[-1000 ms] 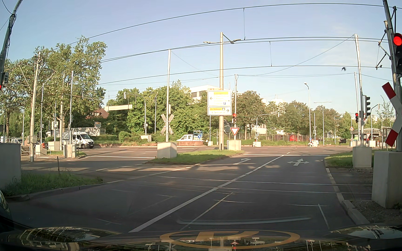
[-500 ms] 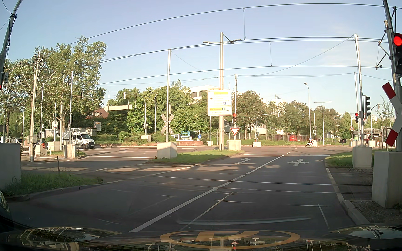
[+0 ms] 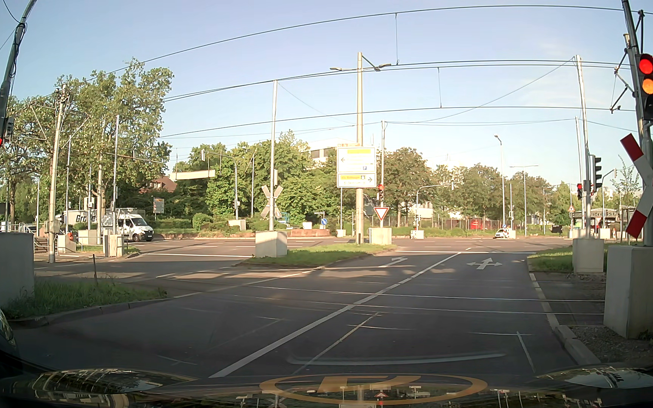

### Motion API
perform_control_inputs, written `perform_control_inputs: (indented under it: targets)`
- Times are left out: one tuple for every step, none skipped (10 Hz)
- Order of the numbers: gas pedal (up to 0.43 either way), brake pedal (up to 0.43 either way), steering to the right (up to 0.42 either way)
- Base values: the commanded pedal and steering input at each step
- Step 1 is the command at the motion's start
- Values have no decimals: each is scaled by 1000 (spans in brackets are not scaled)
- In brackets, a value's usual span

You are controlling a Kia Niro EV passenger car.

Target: Follow the waypoints while adhering to traffic rules and regulations

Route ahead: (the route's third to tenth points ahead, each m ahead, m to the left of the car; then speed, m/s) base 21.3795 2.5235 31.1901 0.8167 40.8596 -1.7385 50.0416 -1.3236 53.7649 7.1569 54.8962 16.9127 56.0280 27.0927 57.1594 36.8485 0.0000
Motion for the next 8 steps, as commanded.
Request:
perform_control_inputs:
  targets:
    - [0,299,248]
    - [0,293,248]
    - [0,299,248]
    - [0,293,248]
    - [0,299,248]
    - [0,299,248]
    - [0,293,248]
    - [0,293,248]
